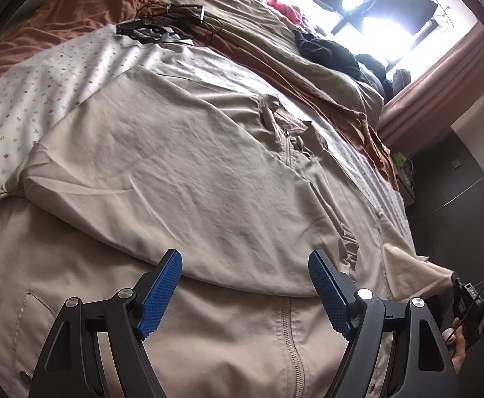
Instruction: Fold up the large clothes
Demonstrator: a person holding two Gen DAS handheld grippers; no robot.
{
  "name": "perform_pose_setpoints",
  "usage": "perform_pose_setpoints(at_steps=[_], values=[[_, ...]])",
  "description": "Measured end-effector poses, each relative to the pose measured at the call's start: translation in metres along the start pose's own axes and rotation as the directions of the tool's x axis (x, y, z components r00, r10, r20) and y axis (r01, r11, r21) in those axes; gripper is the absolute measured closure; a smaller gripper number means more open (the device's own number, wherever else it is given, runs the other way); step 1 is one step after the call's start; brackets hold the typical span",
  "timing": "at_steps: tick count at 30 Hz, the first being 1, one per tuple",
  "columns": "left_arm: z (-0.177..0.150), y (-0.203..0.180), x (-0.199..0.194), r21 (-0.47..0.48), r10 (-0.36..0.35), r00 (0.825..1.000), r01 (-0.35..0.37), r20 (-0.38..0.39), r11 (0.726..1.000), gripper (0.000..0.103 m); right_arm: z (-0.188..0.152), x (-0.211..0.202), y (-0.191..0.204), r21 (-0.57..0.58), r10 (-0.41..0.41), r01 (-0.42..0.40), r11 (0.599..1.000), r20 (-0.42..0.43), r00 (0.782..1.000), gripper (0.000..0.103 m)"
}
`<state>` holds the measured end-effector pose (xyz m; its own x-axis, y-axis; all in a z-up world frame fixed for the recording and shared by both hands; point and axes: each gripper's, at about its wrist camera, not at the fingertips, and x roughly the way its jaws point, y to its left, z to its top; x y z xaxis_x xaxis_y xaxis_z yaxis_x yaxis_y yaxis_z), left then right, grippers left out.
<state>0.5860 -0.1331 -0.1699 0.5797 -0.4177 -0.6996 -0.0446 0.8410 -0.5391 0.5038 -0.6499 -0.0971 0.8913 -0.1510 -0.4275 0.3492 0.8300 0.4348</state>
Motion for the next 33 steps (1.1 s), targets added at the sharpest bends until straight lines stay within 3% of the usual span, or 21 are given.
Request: perform_pose_setpoints(at_steps=[4,8,11,13,15,16,17,19,20,24,27,33], values=[[0.001,0.005,-0.002,-0.020,-0.017,1.000,0.017,-0.004,1.000,0.023,-0.018,0.008,0.031,-0.054,0.052,-0.055,0.997,-0.066,0.996,0.098],[0.003,0.008,-0.004,-0.037,-0.034,0.999,0.034,-0.003,0.999,0.023,-0.043,0.019,0.061,-0.087,0.126,-0.143,0.986,-0.178,0.976,0.098],[0.004,0.010,-0.006,-0.042,-0.038,0.999,0.038,-0.004,0.998,0.023,-0.072,0.039,0.081,-0.124,0.129,-0.175,0.977,-0.314,0.941,0.097],[0.004,0.011,-0.006,-0.050,-0.043,0.999,0.043,-0.003,0.998,0.023,-0.091,0.051,0.090,-0.157,0.063,-0.135,0.978,-0.399,0.915,0.096],[0.004,0.011,-0.007,-0.052,-0.047,0.999,0.047,-0.004,0.998,0.023,-0.100,0.055,0.088,-0.171,0.022,-0.107,0.979,-0.438,0.899,0.089],[0.004,0.011,-0.008,-0.052,-0.047,0.999,0.047,-0.004,0.998,0.023,-0.101,0.054,0.086,-0.142,0.043,-0.119,0.983,-0.447,0.893,0.074],[0.004,0.012,-0.008,-0.053,-0.047,0.999,0.046,-0.003,0.998,0.023,-0.098,0.050,0.081,-0.102,0.074,-0.132,0.986,-0.442,0.894,0.056],[0.005,0.013,-0.009,-0.058,-0.044,0.999,0.044,0.003,0.997,0.023,-0.090,0.038,0.068,-0.038,0.095,-0.119,0.992,-0.397,0.913,0.034],[0.005,0.014,-0.010,-0.061,-0.043,0.999,0.043,0.005,0.997,0.023,-0.084,0.030,0.057,-0.006,0.086,-0.094,0.996,-0.365,0.927,0.030],[0.006,0.018,-0.011,-0.075,-0.039,0.999,0.039,0.009,0.996,0.023,-0.073,0.015,0.015,0.166,0.093,-0.043,0.985,-0.303,0.948,0.030],[0.007,0.019,-0.011,-0.080,-0.033,0.999,0.034,0.012,0.996,0.023,-0.069,0.007,-0.031,0.316,0.034,0.047,0.948,-0.248,0.968,0.030],[0.008,0.022,-0.011,-0.070,-0.029,1.000,0.029,0.011,0.997,0.023,-0.076,0.021,-0.082,0.372,-0.064,0.155,0.915,-0.244,0.968,0.035]])
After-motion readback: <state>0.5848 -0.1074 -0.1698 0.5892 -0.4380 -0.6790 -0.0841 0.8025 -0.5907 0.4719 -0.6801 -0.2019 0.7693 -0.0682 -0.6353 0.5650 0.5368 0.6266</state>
